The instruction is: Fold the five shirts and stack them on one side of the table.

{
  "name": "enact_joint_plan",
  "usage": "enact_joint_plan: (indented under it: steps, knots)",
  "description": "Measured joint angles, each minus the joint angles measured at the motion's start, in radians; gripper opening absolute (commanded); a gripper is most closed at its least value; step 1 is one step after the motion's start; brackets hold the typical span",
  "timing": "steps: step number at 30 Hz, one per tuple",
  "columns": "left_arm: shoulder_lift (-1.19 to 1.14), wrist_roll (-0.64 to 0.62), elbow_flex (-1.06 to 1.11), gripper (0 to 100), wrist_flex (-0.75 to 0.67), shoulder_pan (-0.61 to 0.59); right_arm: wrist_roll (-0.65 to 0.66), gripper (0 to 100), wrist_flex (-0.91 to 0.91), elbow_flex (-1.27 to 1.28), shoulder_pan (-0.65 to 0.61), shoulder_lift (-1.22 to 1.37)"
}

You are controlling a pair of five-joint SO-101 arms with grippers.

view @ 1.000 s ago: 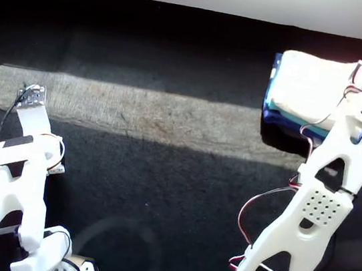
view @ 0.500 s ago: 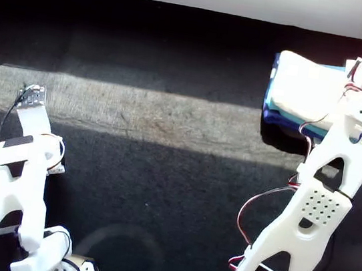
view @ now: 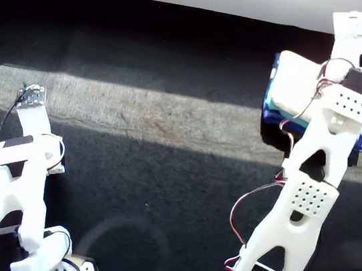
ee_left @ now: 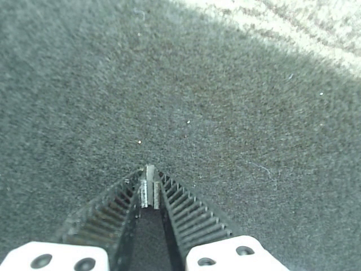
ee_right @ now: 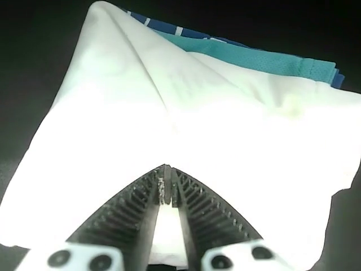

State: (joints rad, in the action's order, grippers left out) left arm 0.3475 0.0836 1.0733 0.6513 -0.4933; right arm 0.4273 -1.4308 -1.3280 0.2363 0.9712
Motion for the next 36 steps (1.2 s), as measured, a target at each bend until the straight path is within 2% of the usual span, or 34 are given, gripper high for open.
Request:
enact_joint_plan:
  steps: [8,17,20,23,27,36]
  knots:
    - [0.0,0.0,0.0,1,0.0,0.0,0.0,0.5,0.238,0.0,0.078,0.112]
    - [0.0,0.0,0.0,1,0.0,0.0,-0.003,0.5,0.583,0.0,0.106,0.189]
    - [0.0,0.0,0.0,1,0.0,0.0,-0.064,0.5,0.726,0.0,0.117,0.207]
    - [0.0,0.0,0.0,1,0.0,0.0,-0.189,0.5,0.827,0.002,0.129,0.207]
    - [0.0,0.0,0.0,1,0.0,0.009,-0.298,0.5,0.858,0.002,0.14,0.206]
    - [0.0,0.0,0.0,1,0.0,0.012,-0.316,0.5,0.827,0.002,0.138,0.106]
